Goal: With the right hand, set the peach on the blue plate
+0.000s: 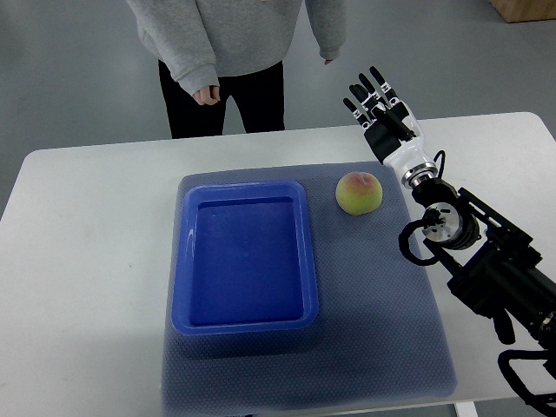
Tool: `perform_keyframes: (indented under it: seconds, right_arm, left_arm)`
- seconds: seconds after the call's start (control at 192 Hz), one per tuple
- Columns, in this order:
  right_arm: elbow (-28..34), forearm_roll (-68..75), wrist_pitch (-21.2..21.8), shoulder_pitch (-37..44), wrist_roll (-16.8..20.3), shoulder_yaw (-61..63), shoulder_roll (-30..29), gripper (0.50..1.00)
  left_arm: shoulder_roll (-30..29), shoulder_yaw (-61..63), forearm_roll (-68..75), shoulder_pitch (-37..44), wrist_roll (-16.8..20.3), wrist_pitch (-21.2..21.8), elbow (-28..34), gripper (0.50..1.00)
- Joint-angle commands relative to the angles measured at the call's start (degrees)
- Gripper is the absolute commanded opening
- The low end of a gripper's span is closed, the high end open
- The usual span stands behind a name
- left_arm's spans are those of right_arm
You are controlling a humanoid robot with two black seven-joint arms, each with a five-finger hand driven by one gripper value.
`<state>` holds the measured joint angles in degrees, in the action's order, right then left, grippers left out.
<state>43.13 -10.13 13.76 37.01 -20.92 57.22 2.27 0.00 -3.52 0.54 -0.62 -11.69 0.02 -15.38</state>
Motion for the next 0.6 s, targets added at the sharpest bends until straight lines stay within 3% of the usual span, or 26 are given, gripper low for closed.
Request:
perform_keyframes:
  seconds: [0.0,0.401,0.552,0.593]
  right_arm:
    - [0.0,-0.1,-0.1,0.0,0.0,0.0,-0.1,0.934]
    - [0.2,-0.2,-1.6,1.1,0.1,-3.5,1.0,0.936]
    - [0.2,-4.9,-1.5,4.0,0.2,-7.7,4.6,0.934]
    - [0.4,-10.1,-0.4,7.2,0.2,-12.7,7.9,0.936]
  left_arm:
    - [0.0,0.0,0.0,0.0,0.0,0.0,0.0,1.000]
    - [0.0,-0.1,-0.1,0.0,0.0,0.1,0.0,1.000]
    - [0.0,0.0,0.1,0.0,0.0,0.1,0.0,1.000]
    - [0.0,0.1,0.1,0.0,0.0,0.0,0.0,1.000]
